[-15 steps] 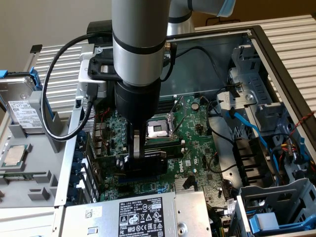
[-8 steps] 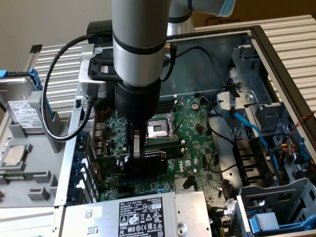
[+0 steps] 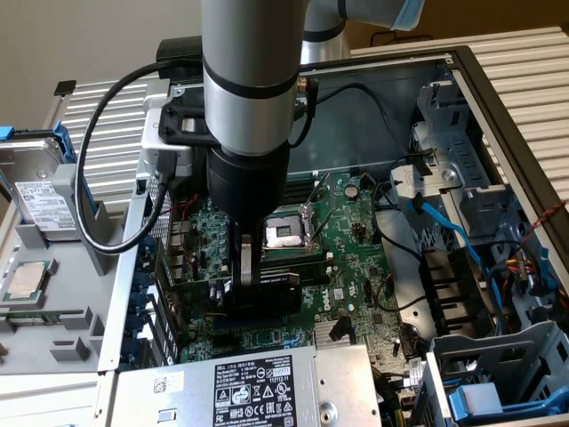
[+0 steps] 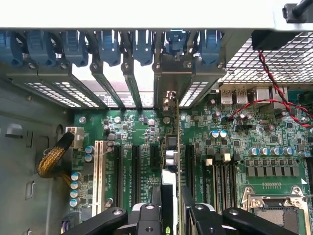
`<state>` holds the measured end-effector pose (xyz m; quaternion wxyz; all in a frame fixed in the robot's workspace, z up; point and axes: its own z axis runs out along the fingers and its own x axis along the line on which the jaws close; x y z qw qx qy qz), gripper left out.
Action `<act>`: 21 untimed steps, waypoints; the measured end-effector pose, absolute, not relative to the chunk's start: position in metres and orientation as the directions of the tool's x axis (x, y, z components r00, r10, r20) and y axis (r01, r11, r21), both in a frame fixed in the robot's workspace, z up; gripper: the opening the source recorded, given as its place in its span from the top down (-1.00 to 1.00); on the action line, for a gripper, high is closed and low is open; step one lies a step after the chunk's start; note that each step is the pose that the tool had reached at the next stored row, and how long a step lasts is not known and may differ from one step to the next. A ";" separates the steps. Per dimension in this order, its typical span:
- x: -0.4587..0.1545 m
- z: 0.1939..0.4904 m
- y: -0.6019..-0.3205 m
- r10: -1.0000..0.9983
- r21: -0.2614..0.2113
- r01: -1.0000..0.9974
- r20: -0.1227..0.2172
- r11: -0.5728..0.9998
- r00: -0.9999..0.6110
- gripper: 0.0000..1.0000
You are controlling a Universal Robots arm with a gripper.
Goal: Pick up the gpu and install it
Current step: 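Insert the gpu into the slot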
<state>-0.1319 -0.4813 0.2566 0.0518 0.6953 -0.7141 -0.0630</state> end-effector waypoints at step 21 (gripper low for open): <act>-0.132 0.253 -0.481 -1.000 0.162 -0.986 -0.014 0.025 -0.028 0.47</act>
